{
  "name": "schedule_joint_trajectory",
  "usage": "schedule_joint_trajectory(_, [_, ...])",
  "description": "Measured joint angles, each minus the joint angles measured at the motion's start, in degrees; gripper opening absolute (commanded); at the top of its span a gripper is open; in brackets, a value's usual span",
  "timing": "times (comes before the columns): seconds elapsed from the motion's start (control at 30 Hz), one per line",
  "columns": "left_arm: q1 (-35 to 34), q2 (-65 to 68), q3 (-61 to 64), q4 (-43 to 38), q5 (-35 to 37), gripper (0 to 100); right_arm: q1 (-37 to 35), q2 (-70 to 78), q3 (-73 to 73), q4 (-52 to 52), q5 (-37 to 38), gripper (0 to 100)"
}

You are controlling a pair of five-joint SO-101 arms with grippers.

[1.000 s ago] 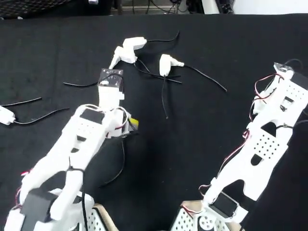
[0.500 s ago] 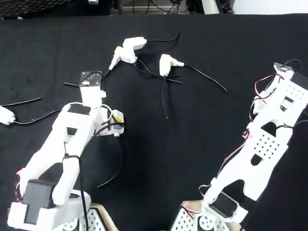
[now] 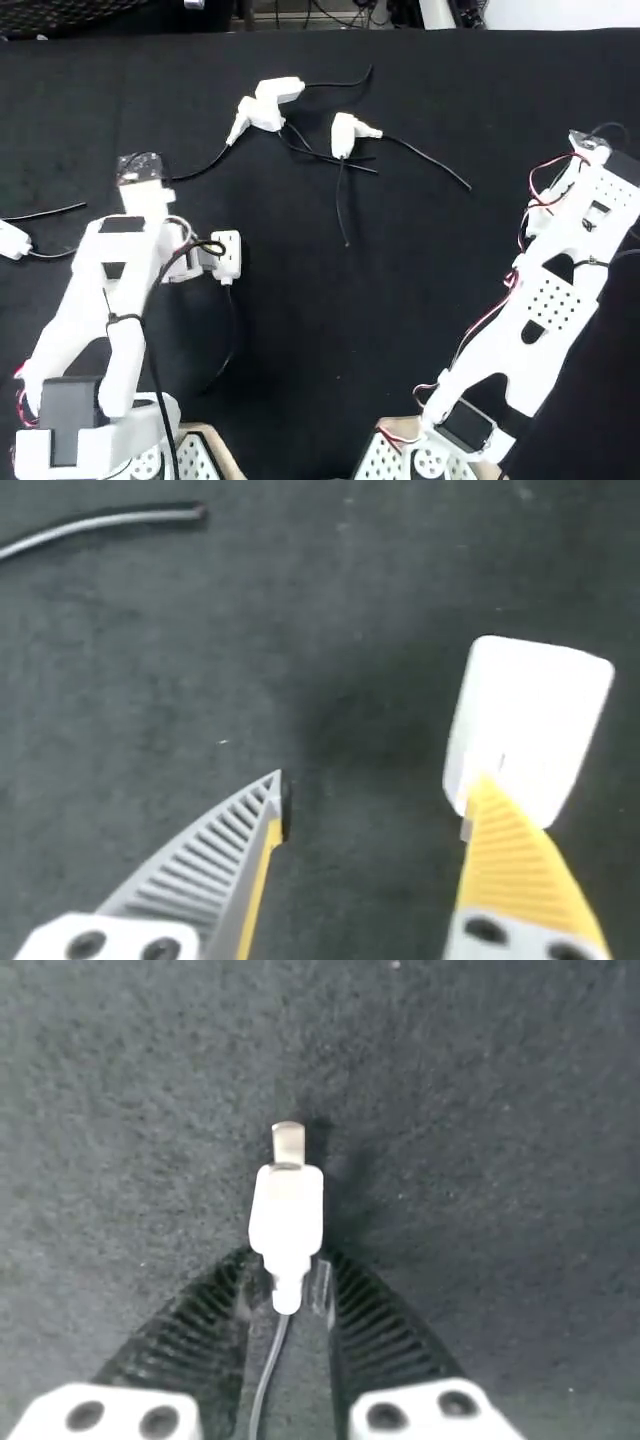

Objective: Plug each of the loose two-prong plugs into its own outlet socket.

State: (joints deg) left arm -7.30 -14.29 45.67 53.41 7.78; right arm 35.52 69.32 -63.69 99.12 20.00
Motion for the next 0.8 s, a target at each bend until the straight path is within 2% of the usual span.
schedule_joint_trajectory(0.5, [-6.07,-3.87,0.44,0.35,1.41,29,-1.67,-2.99,0.53,0.53,0.00,1.2])
schedule_joint_trajectory(0.6, [-6.15,-6.24,1.41,0.35,1.49,29,-4.92,-7.21,6.77,0.53,2.37,1.2])
schedule_joint_trajectory(0.8, [-8.79,-8.09,3.08,-0.88,1.76,29,-18.64,-21.36,27.43,0.70,10.81,1.2])
